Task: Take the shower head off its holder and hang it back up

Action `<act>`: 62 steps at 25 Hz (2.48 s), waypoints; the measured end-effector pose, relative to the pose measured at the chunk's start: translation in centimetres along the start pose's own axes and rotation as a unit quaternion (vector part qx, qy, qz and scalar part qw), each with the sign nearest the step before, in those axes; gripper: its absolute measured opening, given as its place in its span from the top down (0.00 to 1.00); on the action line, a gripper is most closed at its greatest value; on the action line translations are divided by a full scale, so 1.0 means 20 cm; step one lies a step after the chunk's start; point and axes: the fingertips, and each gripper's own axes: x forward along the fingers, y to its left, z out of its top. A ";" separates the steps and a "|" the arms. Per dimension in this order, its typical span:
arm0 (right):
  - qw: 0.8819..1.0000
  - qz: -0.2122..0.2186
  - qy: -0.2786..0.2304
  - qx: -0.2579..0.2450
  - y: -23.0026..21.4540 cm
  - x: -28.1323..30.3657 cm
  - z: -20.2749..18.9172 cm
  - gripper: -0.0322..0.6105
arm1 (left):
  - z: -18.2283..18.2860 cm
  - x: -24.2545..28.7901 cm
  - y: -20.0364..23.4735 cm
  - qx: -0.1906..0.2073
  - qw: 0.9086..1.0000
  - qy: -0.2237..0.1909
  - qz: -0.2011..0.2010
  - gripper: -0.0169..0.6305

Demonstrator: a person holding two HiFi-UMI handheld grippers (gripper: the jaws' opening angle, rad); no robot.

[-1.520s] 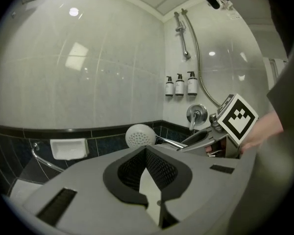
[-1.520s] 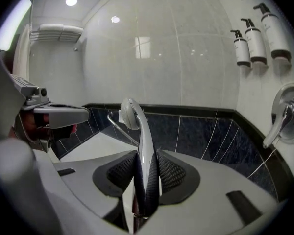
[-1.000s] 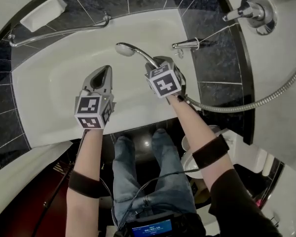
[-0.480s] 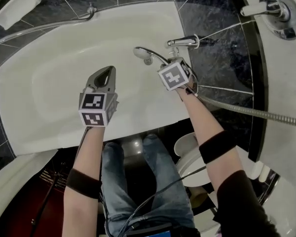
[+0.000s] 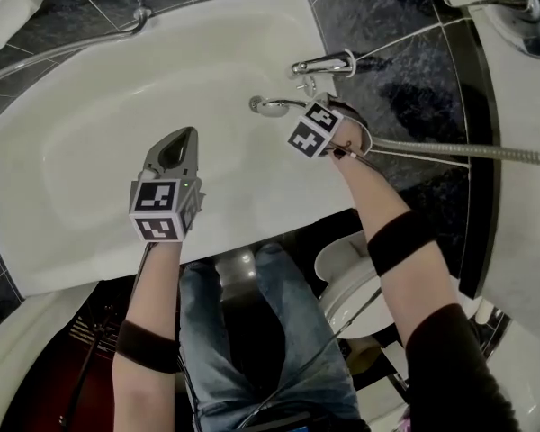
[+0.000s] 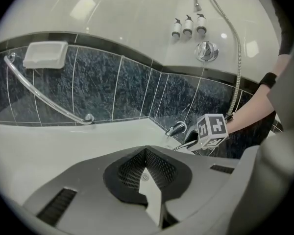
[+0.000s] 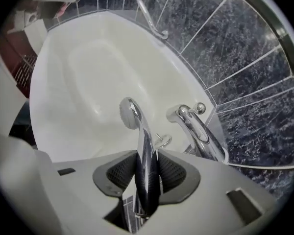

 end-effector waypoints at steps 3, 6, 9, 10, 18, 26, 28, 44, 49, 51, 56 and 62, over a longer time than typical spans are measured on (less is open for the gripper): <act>0.997 -0.031 0.021 -0.074 -0.02 0.05 -0.04 0.73 | -0.02 0.01 0.01 0.002 1.000 0.003 -0.001 0.97; 0.986 -0.057 0.044 -0.148 -0.05 0.11 -0.08 0.73 | -0.04 0.03 0.01 0.003 1.000 0.006 0.000 0.97; 0.978 -0.073 0.059 -0.189 -0.06 0.14 -0.12 0.70 | -0.04 0.05 0.00 0.004 1.000 0.009 -0.002 0.97; 0.975 -0.076 0.064 -0.199 -0.07 0.15 -0.13 0.68 | -0.04 0.06 0.00 0.005 1.000 0.009 -0.003 0.97; 0.960 -0.087 0.080 -0.255 -0.09 0.21 -0.22 0.45 | -0.02 0.09 -0.02 0.005 1.000 0.009 -0.009 0.97; 0.962 -0.091 0.037 -0.255 -0.10 0.15 -0.09 0.28 | 0.01 0.10 -0.04 0.006 1.000 0.007 -0.014 0.97; 0.964 -0.086 0.029 -0.250 -0.09 0.13 -0.06 0.28 | 0.02 0.09 -0.05 0.005 1.000 0.007 -0.015 0.97; 0.983 -0.114 -0.130 -0.055 -0.09 -0.79 0.25 0.87 | 0.45 -0.44 -0.09 0.017 1.000 0.002 0.008 0.97; 0.979 -0.103 -0.171 0.035 -0.04 -1.19 0.20 0.87 | 0.64 -0.76 -0.14 0.020 1.000 -0.006 0.015 0.97; 0.975 -0.092 -0.187 0.079 -0.01 -1.35 0.18 0.87 | 0.72 -0.90 -0.17 0.020 1.000 -0.011 0.017 0.97; 0.950 -0.057 -0.241 0.191 0.02 -1.71 0.15 0.87 | 0.92 -1.20 -0.19 0.027 0.998 -0.036 0.037 0.97; 0.895 -0.026 -0.307 0.322 0.02 -2.14 0.06 0.87 | 1.13 -1.52 -0.24 0.047 0.995 -0.068 0.052 0.97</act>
